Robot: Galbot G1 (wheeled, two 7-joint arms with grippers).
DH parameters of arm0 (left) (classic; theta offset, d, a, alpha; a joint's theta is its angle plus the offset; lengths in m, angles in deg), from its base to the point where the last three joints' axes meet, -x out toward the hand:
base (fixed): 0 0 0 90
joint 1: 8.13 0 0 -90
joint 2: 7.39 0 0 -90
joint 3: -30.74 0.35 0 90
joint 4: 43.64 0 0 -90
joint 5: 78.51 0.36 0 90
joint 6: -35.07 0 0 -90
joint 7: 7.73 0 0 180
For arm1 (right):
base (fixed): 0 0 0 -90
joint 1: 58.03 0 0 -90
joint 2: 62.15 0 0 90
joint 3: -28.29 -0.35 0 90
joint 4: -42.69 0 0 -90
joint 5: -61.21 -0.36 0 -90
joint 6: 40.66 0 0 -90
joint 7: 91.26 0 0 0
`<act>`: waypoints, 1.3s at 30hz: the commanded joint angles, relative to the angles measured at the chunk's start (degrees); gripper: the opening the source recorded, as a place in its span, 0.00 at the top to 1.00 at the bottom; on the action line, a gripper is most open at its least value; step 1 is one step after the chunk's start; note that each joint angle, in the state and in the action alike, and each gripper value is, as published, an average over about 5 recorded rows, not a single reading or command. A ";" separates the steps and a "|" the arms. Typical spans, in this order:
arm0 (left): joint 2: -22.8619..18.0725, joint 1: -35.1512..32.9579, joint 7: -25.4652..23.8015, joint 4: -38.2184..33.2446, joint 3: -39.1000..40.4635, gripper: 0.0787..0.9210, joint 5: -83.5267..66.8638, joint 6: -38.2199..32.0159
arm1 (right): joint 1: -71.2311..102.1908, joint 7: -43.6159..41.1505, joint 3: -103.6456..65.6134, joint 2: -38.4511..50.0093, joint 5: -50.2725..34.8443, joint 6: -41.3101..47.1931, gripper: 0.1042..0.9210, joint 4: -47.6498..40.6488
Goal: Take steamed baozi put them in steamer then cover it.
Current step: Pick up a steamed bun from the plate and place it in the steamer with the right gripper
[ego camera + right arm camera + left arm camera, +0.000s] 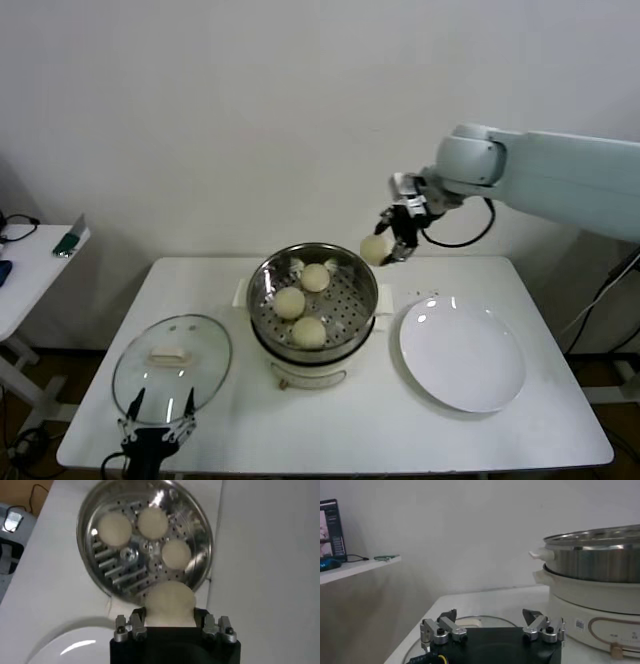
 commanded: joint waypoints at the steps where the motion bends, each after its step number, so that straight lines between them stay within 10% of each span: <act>1: -0.09 -0.12 0.01 -0.23 0.07 0.12 0.10 -0.11 | 1.68 3.73 2.41 -12.33 -4.33 2.78 0.35 0.47; 31: -0.16 0.50 0.11 0.93 -0.01 0.12 0.14 -0.43 | 13.83 6.33 2.75 -14.63 6.31 3.67 0.34 -6.75; 39: 0.26 0.42 0.26 0.81 -0.29 0.12 -0.02 -0.44 | 10.54 2.23 -2.35 -11.68 1.51 -1.09 0.16 -7.65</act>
